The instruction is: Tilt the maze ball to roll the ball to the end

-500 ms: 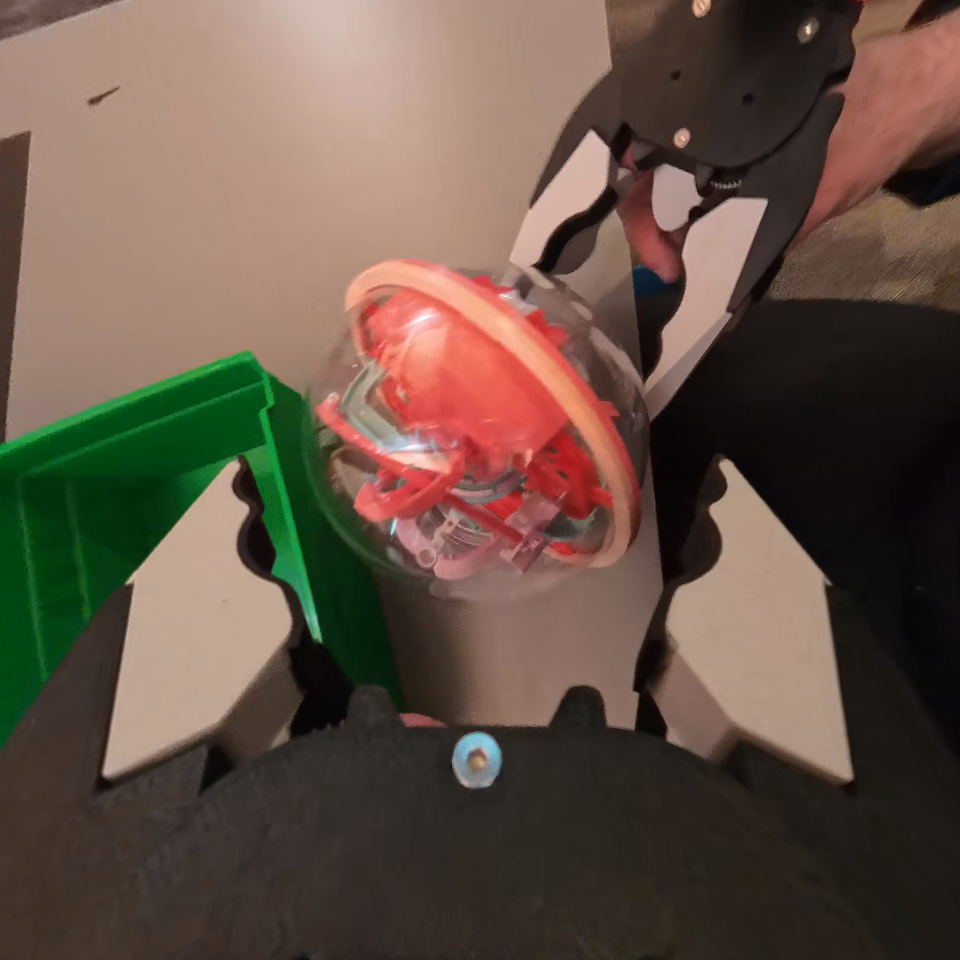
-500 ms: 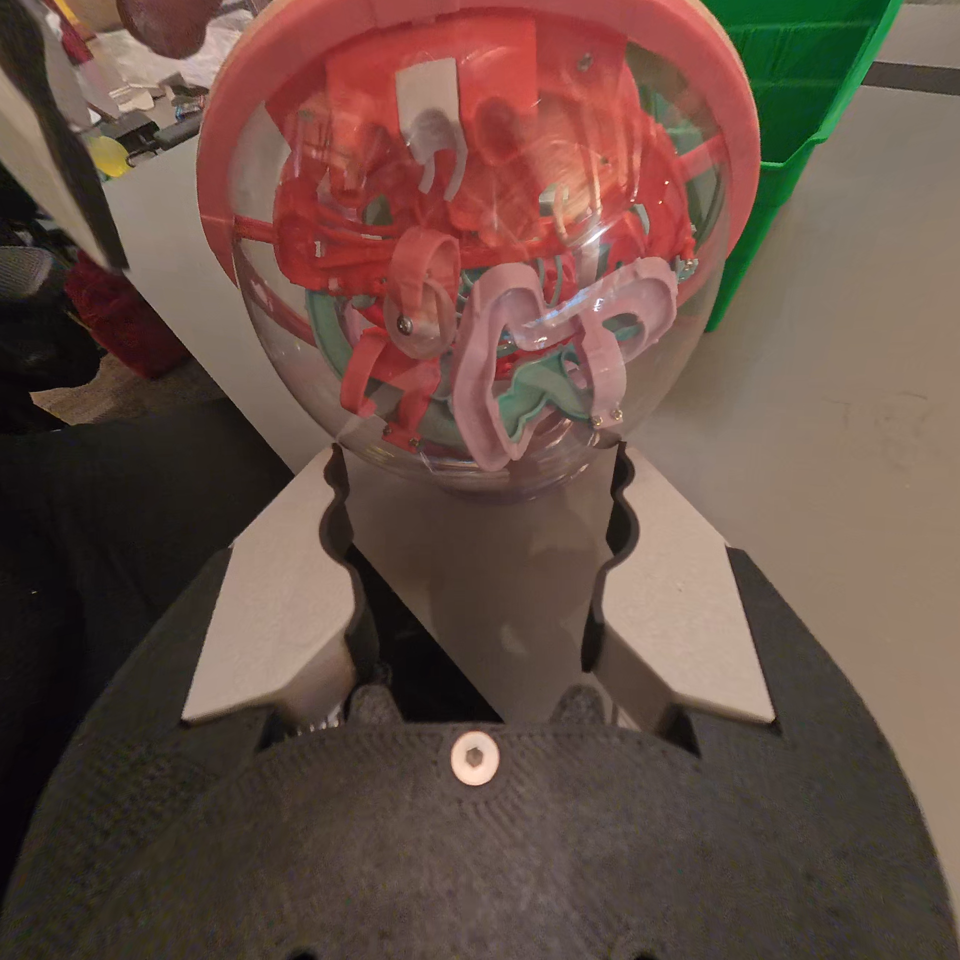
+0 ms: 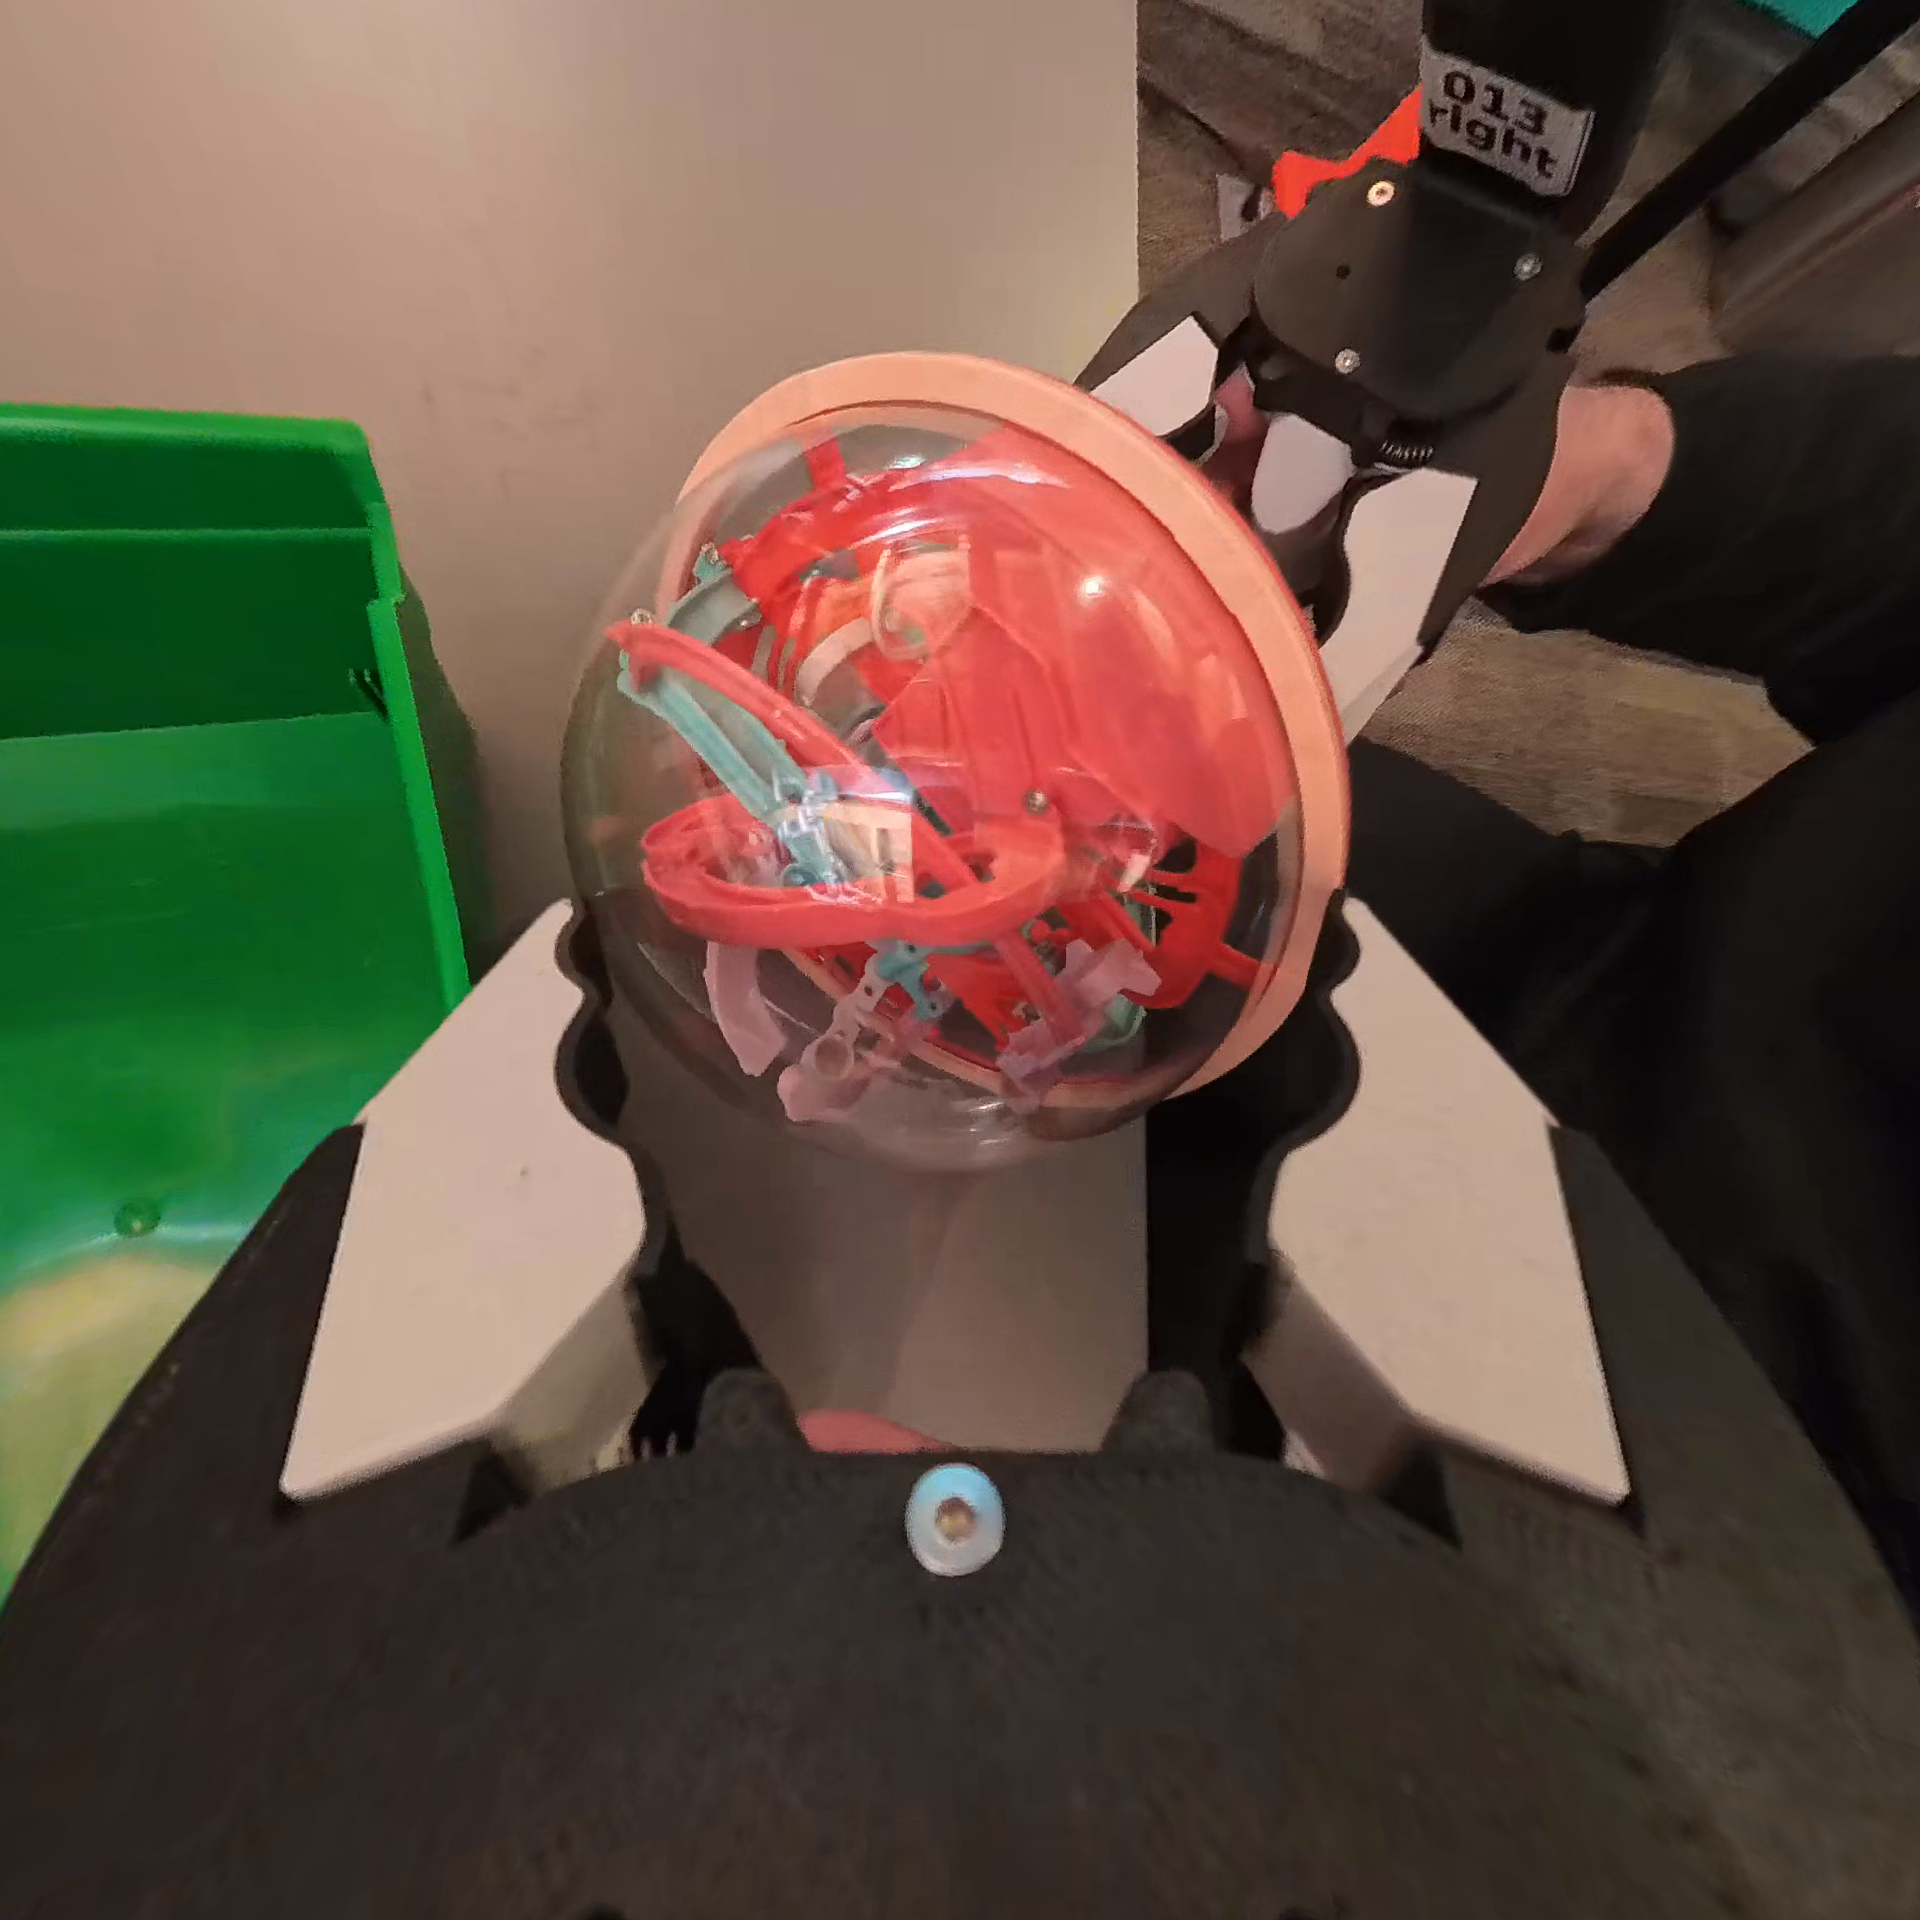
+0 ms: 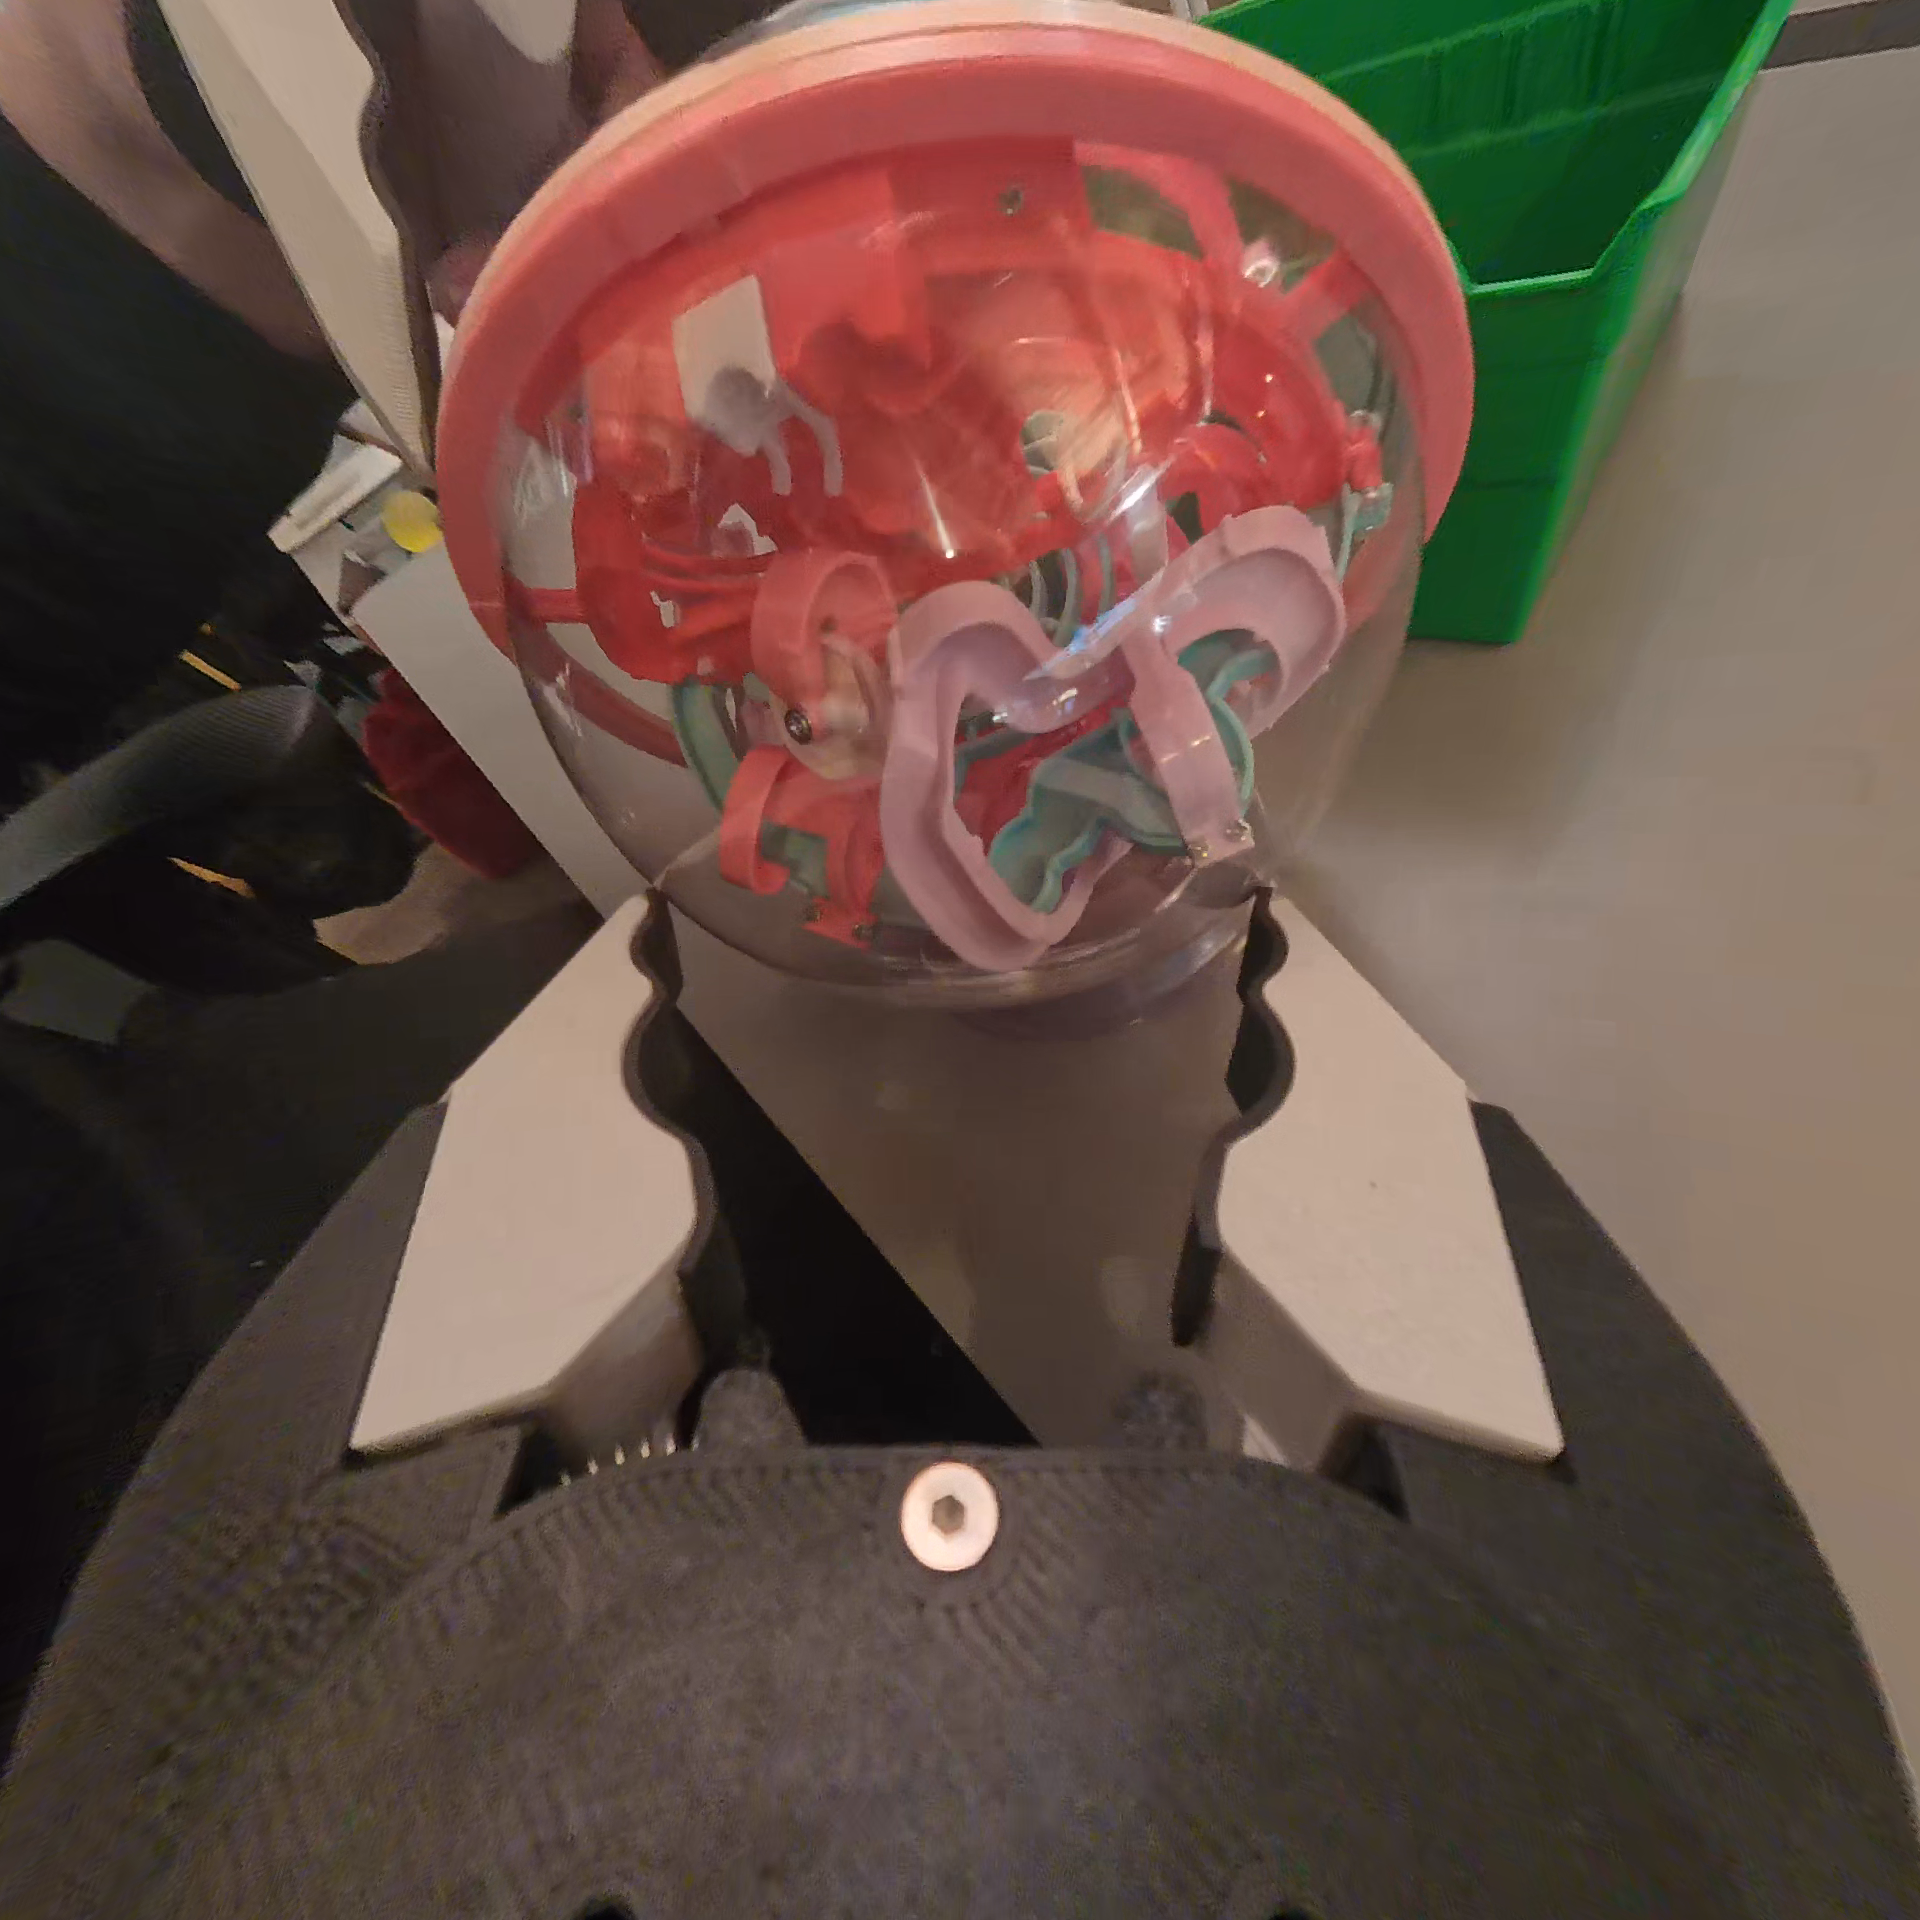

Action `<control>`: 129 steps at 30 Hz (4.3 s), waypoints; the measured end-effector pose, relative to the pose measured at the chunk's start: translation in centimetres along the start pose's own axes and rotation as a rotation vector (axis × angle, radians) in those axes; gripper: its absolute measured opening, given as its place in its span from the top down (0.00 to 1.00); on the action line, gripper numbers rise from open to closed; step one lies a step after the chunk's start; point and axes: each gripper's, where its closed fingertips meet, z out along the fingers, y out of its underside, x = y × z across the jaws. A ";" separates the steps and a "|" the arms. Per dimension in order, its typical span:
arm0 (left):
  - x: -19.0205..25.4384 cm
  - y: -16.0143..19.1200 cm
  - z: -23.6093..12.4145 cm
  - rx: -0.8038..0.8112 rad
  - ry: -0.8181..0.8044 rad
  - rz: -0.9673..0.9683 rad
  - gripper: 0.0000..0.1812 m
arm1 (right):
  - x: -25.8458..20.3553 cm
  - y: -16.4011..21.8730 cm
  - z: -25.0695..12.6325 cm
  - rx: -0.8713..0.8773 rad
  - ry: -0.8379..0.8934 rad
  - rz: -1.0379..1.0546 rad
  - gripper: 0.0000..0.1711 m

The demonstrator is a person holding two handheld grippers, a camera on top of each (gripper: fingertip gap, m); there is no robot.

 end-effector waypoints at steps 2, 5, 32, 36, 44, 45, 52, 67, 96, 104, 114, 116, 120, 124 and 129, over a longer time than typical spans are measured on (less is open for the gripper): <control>0.1 0.1 0.0 0.003 -0.031 0.053 0.29 | 0.1 0.1 0.1 -0.014 0.032 -0.048 0.38; 0.3 0.3 0.0 0.022 -0.079 0.137 0.29 | 0.2 0.4 0.2 -0.040 0.079 -0.116 0.38; -0.4 2.0 0.5 0.068 -0.349 0.402 0.32 | 2.0 -0.7 -0.7 -0.097 0.430 -0.647 0.39; -0.8 2.2 0.6 0.052 -0.376 0.427 0.32 | 2.1 -1.2 -0.8 -0.118 0.483 -0.717 0.40; -1.5 2.1 0.9 0.059 -0.468 0.509 0.32 | 2.9 -1.5 -0.9 -0.129 0.584 -0.824 0.40; -1.5 2.1 0.9 0.058 -0.476 0.516 0.32 | 2.9 -1.5 -0.9 -0.129 0.591 -0.830 0.40; -2.2 2.1 0.8 0.038 -0.537 0.556 0.32 | 3.3 -1.9 -0.7 -0.135 0.637 -0.865 0.40; -3.6 2.5 0.9 0.023 -0.627 0.590 0.32 | 2.5 -2.8 -0.5 -0.092 0.602 -0.874 0.35; -1.9 3.0 0.4 0.093 -0.296 0.284 0.21 | 2.1 -2.2 -0.9 -0.020 0.238 -0.386 0.34; -1.9 0.8 -0.2 0.148 -0.035 -0.005 0.27 | 2.8 -1.5 -0.1 -0.012 0.067 -0.161 0.36; -2.6 1.0 0.8 0.118 -0.037 0.034 0.33 | 3.2 -1.7 -0.1 -0.017 0.153 -0.267 0.37; -2.6 1.2 1.0 0.112 -0.066 0.067 0.32 | 3.3 -1.7 -0.1 -0.027 0.180 -0.315 0.37; -2.6 1.3 1.2 0.122 -0.116 0.124 0.32 | 3.5 -1.7 -0.3 -0.051 0.230 -0.395 0.37; -2.6 1.6 1.5 0.124 -0.173 0.181 0.32 | 3.8 -1.8 -0.4 -0.084 0.285 -0.487 0.38; -2.6 1.8 1.6 0.137 -0.207 0.202 0.32 | 3.9 -1.9 -0.5 -0.109 0.315 -0.542 0.38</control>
